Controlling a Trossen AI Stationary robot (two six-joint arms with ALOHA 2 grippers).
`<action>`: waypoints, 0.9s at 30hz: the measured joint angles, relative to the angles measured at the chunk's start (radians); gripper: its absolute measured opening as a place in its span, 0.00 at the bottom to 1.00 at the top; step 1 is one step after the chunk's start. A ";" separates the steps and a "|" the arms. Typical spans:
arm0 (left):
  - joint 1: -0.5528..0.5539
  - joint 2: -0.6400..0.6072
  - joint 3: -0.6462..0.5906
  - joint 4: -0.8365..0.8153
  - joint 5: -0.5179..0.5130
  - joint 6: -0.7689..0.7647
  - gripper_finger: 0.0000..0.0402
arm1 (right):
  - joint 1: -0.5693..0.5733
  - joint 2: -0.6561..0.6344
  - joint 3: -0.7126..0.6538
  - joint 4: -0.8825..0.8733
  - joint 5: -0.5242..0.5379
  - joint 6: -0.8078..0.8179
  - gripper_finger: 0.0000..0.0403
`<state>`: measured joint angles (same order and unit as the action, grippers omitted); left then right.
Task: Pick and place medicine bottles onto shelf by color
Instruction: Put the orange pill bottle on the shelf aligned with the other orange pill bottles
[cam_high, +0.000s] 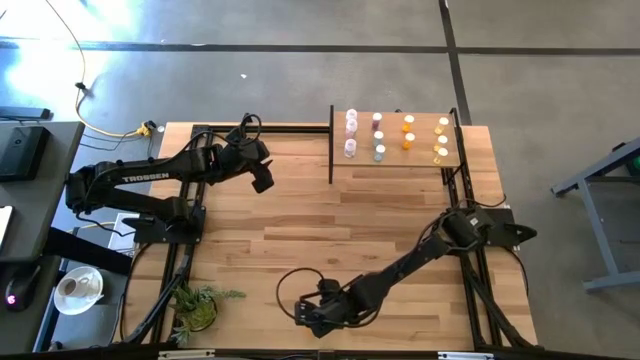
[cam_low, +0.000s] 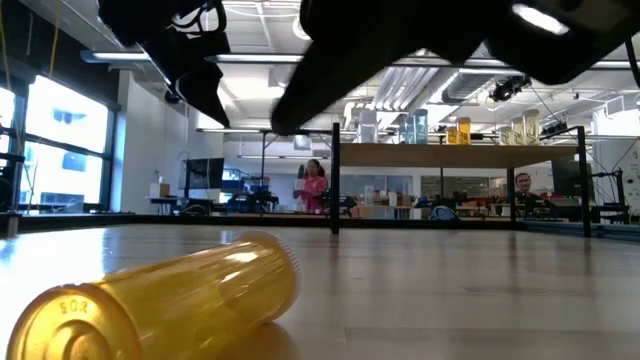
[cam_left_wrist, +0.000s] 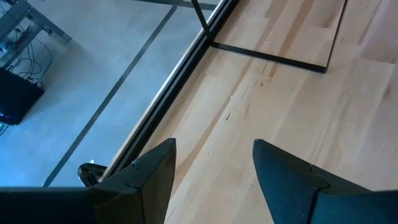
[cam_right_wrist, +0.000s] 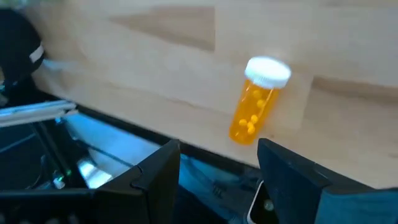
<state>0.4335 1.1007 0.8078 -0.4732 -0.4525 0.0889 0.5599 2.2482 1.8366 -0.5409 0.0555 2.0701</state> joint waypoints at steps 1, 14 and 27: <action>0.000 0.000 0.000 0.000 0.000 0.001 0.51 | -0.001 0.000 0.000 -0.010 0.001 0.003 0.51; 0.000 0.000 0.000 -0.001 0.000 0.001 0.51 | 0.001 0.090 -0.001 0.077 -0.046 0.041 0.51; 0.000 0.000 0.000 -0.002 0.027 0.001 0.51 | 0.001 0.108 0.001 0.027 -0.094 0.035 0.51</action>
<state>0.4332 1.1011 0.8074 -0.4747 -0.4258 0.0898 0.5606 2.3566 1.8378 -0.5140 -0.0387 2.1052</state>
